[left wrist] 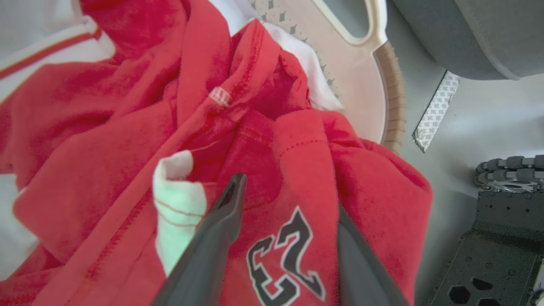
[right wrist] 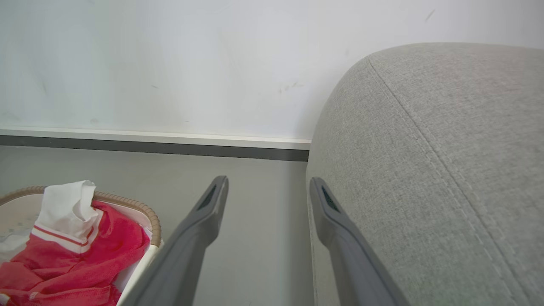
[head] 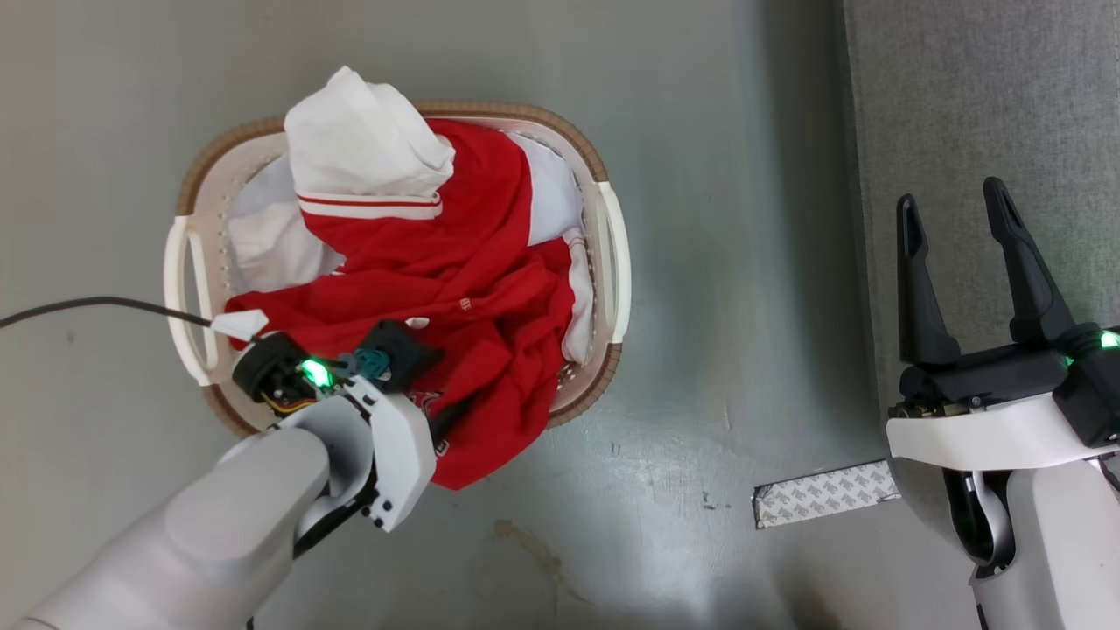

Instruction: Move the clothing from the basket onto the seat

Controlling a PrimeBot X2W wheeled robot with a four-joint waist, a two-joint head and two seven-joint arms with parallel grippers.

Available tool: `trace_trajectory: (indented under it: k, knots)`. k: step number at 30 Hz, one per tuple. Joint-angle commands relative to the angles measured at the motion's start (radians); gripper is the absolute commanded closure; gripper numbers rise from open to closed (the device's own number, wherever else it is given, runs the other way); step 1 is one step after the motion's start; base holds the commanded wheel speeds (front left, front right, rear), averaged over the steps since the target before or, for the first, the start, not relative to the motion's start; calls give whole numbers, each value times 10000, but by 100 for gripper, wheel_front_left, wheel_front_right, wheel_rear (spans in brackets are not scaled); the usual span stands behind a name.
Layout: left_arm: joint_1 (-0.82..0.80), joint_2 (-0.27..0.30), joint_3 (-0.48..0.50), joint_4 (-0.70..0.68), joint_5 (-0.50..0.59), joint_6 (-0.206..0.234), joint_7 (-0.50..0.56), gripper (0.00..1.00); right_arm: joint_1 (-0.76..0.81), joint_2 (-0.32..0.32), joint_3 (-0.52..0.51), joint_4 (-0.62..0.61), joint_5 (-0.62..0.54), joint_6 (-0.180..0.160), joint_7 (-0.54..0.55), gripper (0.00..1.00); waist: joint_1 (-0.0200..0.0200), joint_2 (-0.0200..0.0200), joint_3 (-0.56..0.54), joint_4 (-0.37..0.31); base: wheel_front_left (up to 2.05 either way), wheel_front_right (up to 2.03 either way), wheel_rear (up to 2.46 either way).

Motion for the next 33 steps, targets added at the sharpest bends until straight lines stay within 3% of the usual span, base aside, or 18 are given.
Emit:
trace_trajectory:
  k: [1,2,8,15,25,33]
  knots:
    - [-137,-10,-52,54,-52,21,-118,96,-148,-26,-28,-22,59,-21,-35,0,-1,0,15,-28,0,0,0]
    - [-184,-59,-55,156,-60,23,-219,100,-145,-26,-45,-17,60,-21,-35,0,-1,0,10,-38,0,0,0]
    - [-147,-370,-182,427,-409,23,-916,100,38,-28,-256,127,-15,-21,-35,0,-1,0,-517,68,0,0,0]
    - [541,-613,100,-9,-1004,93,-1982,100,550,-28,-419,433,-231,-21,-35,0,-1,0,-2369,427,0,0,0]
    - [2359,-581,1147,-1547,-1420,1172,-2531,100,1823,-35,-33,1162,-369,-21,-35,0,-1,0,-5918,907,0,0,0]
    - [4074,-230,2325,-3237,-1175,2058,-2538,100,2843,-29,501,1613,-350,-21,-35,0,-1,0,-7929,1006,0,0,0]
